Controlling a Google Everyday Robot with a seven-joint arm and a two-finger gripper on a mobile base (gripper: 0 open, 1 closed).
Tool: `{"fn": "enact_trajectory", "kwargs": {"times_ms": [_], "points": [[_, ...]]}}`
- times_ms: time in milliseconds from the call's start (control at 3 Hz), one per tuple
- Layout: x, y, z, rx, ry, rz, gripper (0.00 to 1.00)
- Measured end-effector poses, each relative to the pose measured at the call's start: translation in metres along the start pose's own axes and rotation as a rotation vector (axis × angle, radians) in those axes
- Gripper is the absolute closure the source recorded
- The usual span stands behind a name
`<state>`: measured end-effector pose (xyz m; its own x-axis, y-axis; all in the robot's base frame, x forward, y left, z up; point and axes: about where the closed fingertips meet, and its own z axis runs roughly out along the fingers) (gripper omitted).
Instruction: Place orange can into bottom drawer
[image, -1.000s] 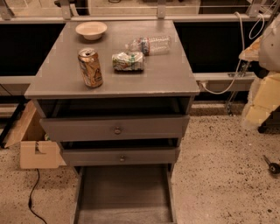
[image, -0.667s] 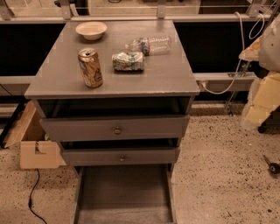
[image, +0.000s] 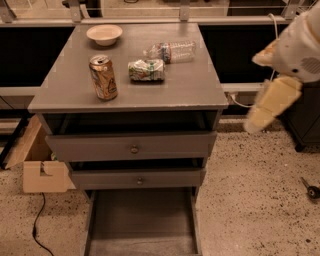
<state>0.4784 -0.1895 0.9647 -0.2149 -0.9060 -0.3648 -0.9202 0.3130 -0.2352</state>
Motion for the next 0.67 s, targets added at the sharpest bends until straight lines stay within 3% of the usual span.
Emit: {"fn": "enact_trajectory", "kwargs": {"times_ms": [667], "points": [[-0.114,-0.055,0.064,-0.049,-0.47,0.112,0.0]]}}
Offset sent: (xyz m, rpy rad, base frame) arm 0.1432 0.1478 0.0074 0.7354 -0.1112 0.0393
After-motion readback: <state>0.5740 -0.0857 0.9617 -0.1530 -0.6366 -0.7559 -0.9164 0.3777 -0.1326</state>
